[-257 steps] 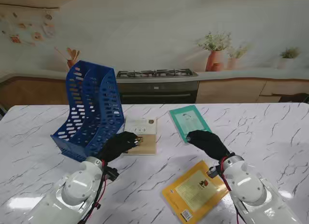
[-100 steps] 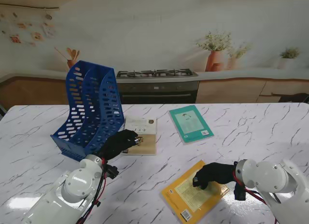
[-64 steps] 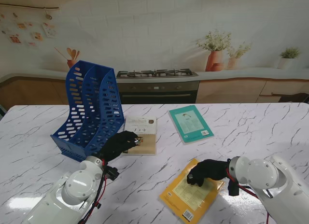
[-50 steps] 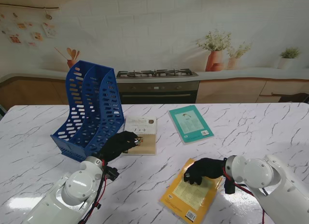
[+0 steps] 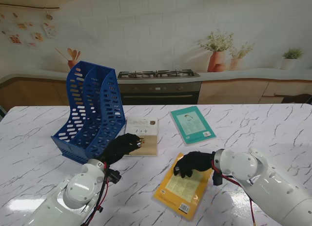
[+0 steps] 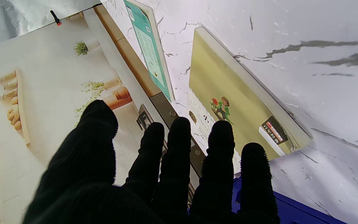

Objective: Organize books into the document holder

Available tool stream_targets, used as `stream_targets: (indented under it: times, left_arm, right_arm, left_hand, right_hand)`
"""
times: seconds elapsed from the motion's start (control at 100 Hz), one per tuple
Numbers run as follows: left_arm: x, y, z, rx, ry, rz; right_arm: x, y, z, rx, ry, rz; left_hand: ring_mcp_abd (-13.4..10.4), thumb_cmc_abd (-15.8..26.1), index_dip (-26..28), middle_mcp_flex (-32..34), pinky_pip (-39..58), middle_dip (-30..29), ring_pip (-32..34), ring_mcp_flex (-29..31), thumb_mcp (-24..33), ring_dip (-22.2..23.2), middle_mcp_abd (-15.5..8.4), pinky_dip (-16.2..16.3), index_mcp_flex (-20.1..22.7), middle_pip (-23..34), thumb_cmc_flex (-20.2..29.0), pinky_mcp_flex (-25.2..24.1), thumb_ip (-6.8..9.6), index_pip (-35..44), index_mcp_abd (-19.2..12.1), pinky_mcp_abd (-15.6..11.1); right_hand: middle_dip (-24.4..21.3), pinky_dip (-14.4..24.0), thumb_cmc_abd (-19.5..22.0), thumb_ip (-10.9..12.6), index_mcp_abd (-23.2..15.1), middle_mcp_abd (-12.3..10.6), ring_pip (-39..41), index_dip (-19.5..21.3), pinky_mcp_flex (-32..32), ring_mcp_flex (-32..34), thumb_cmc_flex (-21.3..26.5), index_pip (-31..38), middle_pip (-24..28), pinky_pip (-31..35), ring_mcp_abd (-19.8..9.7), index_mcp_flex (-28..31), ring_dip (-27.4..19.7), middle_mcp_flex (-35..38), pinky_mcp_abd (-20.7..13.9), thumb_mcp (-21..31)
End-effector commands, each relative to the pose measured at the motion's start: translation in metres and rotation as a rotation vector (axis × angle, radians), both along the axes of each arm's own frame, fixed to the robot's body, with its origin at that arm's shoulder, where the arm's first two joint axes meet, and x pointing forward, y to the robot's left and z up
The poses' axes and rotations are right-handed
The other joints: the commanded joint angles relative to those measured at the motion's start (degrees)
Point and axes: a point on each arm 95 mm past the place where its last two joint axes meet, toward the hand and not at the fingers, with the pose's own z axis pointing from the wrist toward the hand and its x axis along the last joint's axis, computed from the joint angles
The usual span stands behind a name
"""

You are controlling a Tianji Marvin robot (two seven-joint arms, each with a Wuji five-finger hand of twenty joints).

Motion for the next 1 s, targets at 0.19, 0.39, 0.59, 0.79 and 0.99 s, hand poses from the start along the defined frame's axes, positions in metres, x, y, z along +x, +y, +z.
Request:
stream_targets:
  times: [0.19,0.39,0.59,0.79,0.99]
  left_arm:
    - [-0.005,-0.008,-0.005,-0.014,0.017,-0.021]
    - [0.0,-0.014,-0.009,-0.041,0.029,-0.041]
    - [0.004,-0.021,-0.011,-0.067,0.037,-0.064]
    - [0.005,-0.031,-0.014,-0.054,0.058,-0.107]
    - [0.002,-0.04,-0.019,-0.052,0.107,-0.151]
  right_arm:
    - [-0.006,0.002,-0.016,0.063,-0.013,-0.015]
    - [-0.031,-0.007,0.009,0.177,-0.041,-0.069]
    - [-0.05,-0.031,0.025,0.108,-0.057,-0.104]
    - [-0.061,-0.051,0.02,0.044,-0.019,-0.164]
    - [-0.06,-0.059,0.01,0.022,0.0,-0.186]
  left_hand:
    - [-0.7,1.5,-0.3,1.0,2.4,0.5,1.7,2.3,-1.5,0.7,-1.0,1.1,0.6,0.8,0.4,0.4,0.86,-0.1,-1.7,-0.9]
    - [-1.3,1.1,0.1,2.9,9.4,0.7,4.0,6.3,-0.7,0.9,0.5,4.2,2.6,1.9,1.3,8.4,0.81,1.2,-0.7,-4.6]
    - [-0.4,0.7,1.1,5.9,12.3,0.2,6.3,9.3,0.4,0.1,0.9,5.6,5.2,2.8,1.2,13.4,0.62,4.3,-0.8,-4.4]
    - [1.5,0.6,1.2,6.9,20.5,0.0,10.1,12.1,1.6,-0.5,2.6,8.7,5.8,3.9,1.1,21.7,0.27,5.7,0.6,-2.9]
    - [3.0,1.4,1.3,7.0,22.6,0.0,11.3,14.0,2.0,-0.6,4.5,9.0,6.0,4.6,1.1,25.1,0.29,6.3,2.0,-2.3]
  right_hand:
    - [-4.0,-1.4,3.2,1.1,6.8,11.7,-55.1,-1.8,-0.8,-10.2,0.3,-1.9,-37.1,-1.7,6.4,-1.8,-6.5,-7.1,28.7,-0.5]
    - [-1.8,-1.3,1.4,1.7,5.7,11.4,-53.0,-1.3,1.1,-8.4,-1.7,-0.1,-32.5,-0.8,7.5,0.0,-5.4,-7.0,36.7,0.3]
    - [-1.4,1.1,0.9,1.7,7.1,14.7,-51.9,-1.2,6.4,-3.4,-2.4,1.1,-31.3,4.5,12.4,2.7,-5.0,-3.1,43.5,0.6]
    - [-1.3,2.5,0.2,1.9,9.8,18.0,-51.3,-0.8,9.1,1.3,-0.9,2.5,-30.5,7.0,16.2,6.3,-5.0,1.4,45.3,1.5]
    - [-1.8,1.9,0.4,2.0,9.8,17.3,-53.1,-1.4,6.4,-2.1,-1.2,0.8,-32.0,4.9,14.6,3.6,-5.6,-1.9,44.4,2.0]
